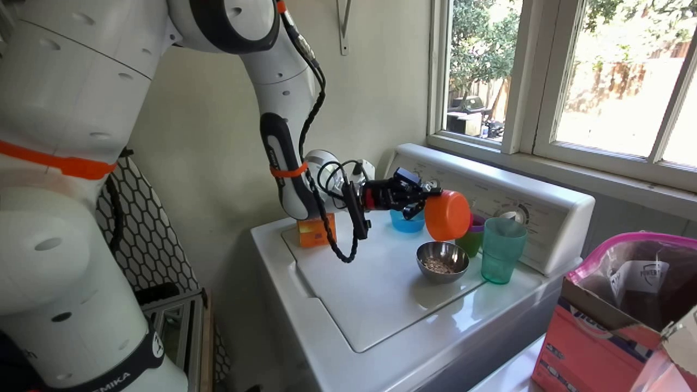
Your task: Move the objects from the orange bowl into the silver bowl
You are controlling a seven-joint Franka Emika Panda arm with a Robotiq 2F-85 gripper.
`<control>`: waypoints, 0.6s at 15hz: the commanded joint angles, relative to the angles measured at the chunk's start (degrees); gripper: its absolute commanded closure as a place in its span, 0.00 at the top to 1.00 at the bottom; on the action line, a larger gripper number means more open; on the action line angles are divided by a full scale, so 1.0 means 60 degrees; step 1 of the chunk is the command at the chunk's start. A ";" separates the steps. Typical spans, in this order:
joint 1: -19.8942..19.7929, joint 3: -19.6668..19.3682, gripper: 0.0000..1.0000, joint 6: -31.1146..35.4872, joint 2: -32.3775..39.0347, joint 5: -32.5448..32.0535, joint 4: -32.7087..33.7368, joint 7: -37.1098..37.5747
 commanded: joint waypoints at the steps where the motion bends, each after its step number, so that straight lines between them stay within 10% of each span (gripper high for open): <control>1: -0.0089 0.0134 0.02 -0.0190 0.0036 -0.0031 -0.0022 0.0045; 9: -0.1256 0.0647 0.02 0.3274 -0.1410 0.1610 -0.0260 0.0873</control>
